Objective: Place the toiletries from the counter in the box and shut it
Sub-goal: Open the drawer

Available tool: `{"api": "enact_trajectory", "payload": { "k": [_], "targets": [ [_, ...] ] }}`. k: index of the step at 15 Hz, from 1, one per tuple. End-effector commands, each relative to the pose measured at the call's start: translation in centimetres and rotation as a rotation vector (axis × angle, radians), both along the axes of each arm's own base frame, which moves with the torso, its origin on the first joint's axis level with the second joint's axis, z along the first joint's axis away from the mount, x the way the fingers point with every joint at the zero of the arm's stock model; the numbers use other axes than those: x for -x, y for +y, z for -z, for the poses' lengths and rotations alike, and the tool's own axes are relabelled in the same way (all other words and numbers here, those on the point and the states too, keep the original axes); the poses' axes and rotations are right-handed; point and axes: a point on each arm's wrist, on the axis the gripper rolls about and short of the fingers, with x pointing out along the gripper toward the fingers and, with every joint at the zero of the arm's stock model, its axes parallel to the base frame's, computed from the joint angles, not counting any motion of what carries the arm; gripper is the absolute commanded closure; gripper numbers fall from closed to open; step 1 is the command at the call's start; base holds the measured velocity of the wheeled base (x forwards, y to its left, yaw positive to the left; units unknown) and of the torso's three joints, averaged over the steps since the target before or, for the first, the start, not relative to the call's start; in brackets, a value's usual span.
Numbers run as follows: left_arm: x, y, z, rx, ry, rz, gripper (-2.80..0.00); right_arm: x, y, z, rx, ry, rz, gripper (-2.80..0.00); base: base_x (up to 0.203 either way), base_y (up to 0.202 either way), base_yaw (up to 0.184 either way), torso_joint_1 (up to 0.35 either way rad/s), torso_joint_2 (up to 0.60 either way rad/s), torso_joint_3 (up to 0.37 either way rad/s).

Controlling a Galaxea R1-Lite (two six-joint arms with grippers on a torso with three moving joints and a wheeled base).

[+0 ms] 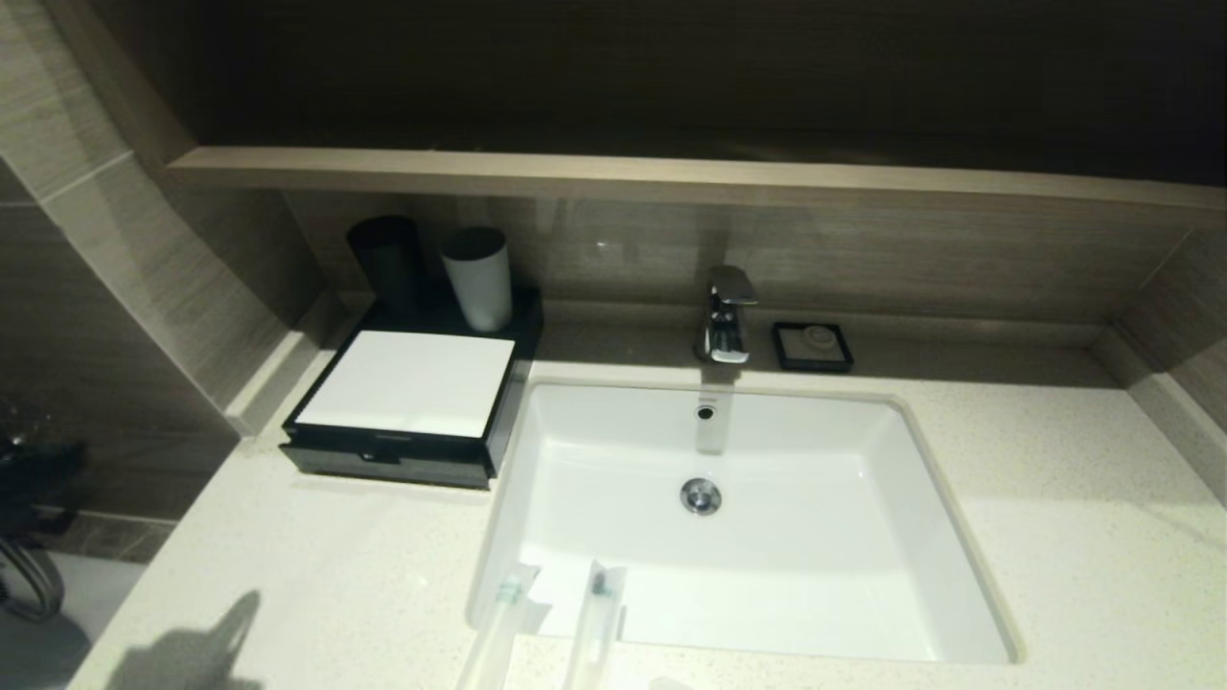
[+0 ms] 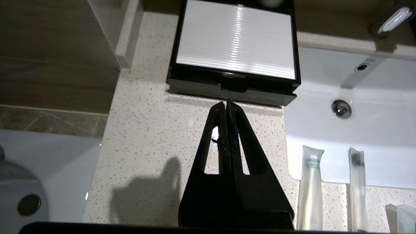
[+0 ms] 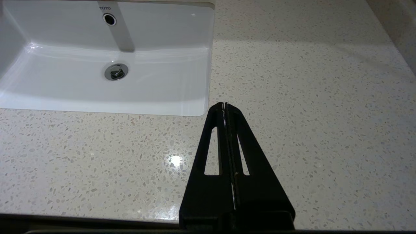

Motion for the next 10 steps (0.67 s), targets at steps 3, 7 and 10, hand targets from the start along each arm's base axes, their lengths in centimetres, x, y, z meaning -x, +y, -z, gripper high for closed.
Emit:
{"api": "enact_trajectory", "payload": {
  "k": [3, 7, 10],
  "targets": [
    [-4.9, -0.4, 1.8, -0.001, 0.182, 0.027, 0.0, 0.0, 0.0, 0.0, 0.0, 0.001, 0.0, 0.0, 0.0, 0.0, 0.0, 0.0, 0.0, 0.0],
    [-6.9, -1.8, 3.8, -0.024, 0.228, 0.102, 0.0, 0.0, 0.0, 0.0, 0.0, -0.001, 0.0, 0.0, 0.0, 0.0, 0.0, 0.0, 0.0, 0.0],
    [-7.5, -2.6, 5.0, -0.045, 0.234, 0.111, 0.0, 0.0, 0.0, 0.0, 0.0, -0.001, 0.0, 0.0, 0.0, 0.0, 0.0, 0.0, 0.0, 0.0]
  ]
}}
